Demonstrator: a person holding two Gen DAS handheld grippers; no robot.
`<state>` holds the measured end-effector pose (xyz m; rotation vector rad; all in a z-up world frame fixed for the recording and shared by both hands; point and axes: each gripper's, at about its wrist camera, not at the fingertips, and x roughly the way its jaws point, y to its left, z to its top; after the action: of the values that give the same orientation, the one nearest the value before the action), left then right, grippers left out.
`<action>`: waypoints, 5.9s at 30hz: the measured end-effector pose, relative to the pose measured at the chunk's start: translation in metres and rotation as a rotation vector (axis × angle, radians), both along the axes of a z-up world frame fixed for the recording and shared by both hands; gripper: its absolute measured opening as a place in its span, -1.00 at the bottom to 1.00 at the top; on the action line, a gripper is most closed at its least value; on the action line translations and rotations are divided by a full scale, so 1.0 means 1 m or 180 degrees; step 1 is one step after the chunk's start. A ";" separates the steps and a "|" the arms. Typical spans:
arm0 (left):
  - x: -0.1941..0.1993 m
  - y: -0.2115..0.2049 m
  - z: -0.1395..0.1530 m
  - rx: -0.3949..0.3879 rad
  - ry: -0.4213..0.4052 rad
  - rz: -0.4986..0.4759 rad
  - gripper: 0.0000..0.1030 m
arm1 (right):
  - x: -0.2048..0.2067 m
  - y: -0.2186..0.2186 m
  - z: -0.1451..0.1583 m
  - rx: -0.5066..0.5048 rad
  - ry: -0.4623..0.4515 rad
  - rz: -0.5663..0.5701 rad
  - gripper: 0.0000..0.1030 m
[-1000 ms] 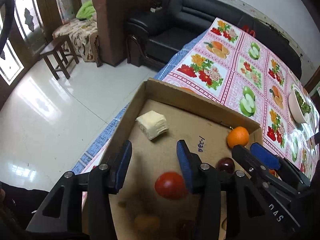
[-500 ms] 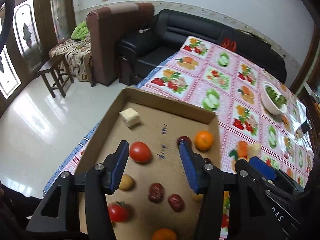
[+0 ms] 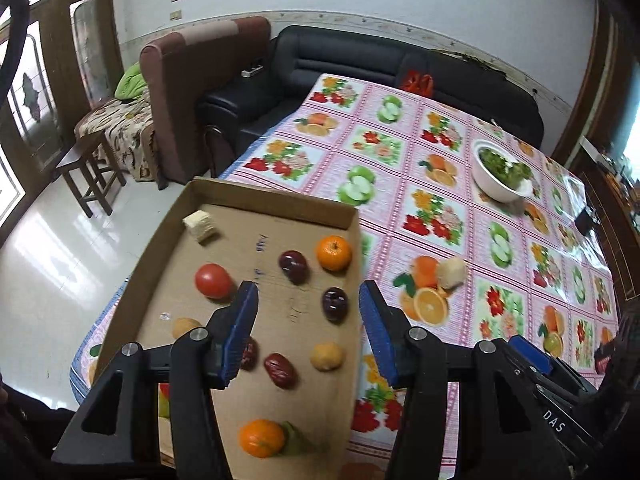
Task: Organize fruits
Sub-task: 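Move both open tools back over the remaining fruits on the table, then grasp another pale yellow chunk with the left tool while the right tool grasps a green grape, then carry the pale chunk and green grape over the cardboard box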
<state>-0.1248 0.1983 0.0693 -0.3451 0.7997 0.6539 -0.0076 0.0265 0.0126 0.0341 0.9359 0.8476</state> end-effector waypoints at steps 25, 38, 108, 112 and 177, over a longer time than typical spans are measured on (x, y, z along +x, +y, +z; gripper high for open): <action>0.046 -0.068 -0.018 -0.0360 0.0126 -0.0554 0.01 | 0.018 -0.153 -0.021 -0.0016 0.0091 -0.0879 0.08; 0.105 -0.058 -0.048 -0.0695 0.0220 -0.0497 0.01 | 0.046 -0.144 -0.027 -0.0362 -0.0119 -0.0985 0.09; -0.026 -0.018 -0.032 -0.0106 0.0097 -0.0070 -0.38 | -0.025 0.008 0.017 -0.0064 -0.0267 0.0241 -0.53; -0.039 -0.005 -0.036 -0.0183 0.0103 -0.0014 -0.38 | -0.032 0.032 0.020 -0.0050 -0.0281 0.0408 -0.54; -0.079 0.018 -0.072 -0.0484 0.0208 -0.0046 -0.35 | -0.059 0.207 -0.040 -0.0650 -0.0285 0.1441 -0.42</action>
<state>-0.2038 0.2162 -0.0026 -0.4575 0.9162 0.5946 -0.0663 0.2330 -0.0272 -0.4024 0.9560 1.1543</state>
